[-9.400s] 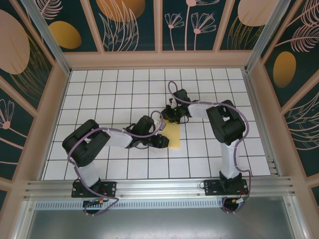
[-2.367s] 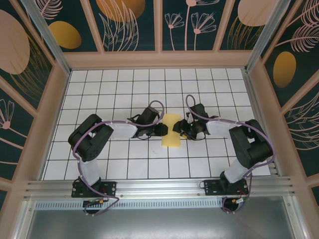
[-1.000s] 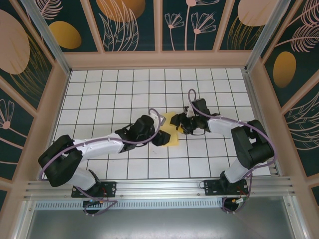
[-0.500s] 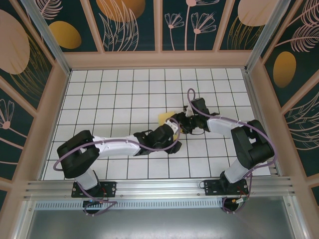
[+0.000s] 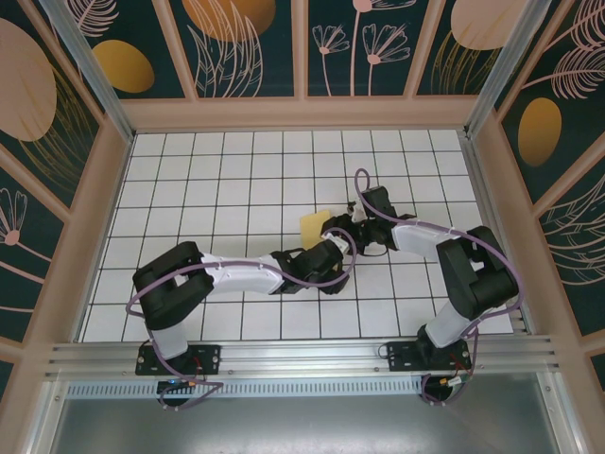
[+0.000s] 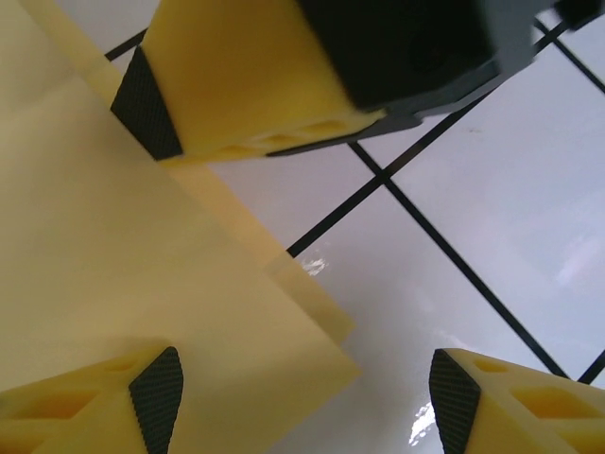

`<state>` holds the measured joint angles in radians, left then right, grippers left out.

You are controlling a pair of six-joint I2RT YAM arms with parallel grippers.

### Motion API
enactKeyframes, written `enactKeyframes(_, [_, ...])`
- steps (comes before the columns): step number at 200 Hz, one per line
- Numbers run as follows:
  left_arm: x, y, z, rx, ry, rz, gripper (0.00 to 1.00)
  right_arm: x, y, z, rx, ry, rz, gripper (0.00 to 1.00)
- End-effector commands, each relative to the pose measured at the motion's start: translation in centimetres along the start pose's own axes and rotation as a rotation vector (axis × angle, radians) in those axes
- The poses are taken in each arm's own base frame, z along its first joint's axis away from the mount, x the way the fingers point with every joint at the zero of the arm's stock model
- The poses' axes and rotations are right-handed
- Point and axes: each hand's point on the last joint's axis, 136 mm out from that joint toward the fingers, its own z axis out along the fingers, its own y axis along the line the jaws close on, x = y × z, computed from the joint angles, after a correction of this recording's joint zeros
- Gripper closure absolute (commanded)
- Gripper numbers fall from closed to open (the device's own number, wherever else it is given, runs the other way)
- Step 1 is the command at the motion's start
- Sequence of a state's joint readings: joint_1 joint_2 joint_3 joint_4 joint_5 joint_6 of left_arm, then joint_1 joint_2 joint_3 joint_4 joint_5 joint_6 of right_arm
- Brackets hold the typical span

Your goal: Fold a paper plane with a square sheet of paper (fold left side to right side)

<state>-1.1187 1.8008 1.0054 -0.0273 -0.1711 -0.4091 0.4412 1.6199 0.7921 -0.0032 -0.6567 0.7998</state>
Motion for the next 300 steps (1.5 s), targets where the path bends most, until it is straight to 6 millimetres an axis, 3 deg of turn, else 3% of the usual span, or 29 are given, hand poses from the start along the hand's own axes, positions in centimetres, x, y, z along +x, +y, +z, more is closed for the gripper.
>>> enactKeyframes(1, [0.1,0.5,0.4,-0.055,0.013,0.042,0.28,-0.2,0.9,0.3,-0.020,0.004,-0.006,0.45])
enactKeyframes(91, [-0.4,-1.2,-1.3,-0.048,-0.027,0.135,0.24,-0.2,0.8,0.4,-0.018,0.009,-0.004,0.45])
enactKeyframes(171, [1.0,0.2,0.0,-0.122,-0.003,0.168,0.26,-0.3,0.9,0.4,-0.020,0.010,-0.003,0.45])
enactKeyframes(300, [-0.3,0.1,-0.5,-0.135,-0.030,0.167,0.69,-0.2,0.6,0.5,-0.002,0.012,-0.005,0.45])
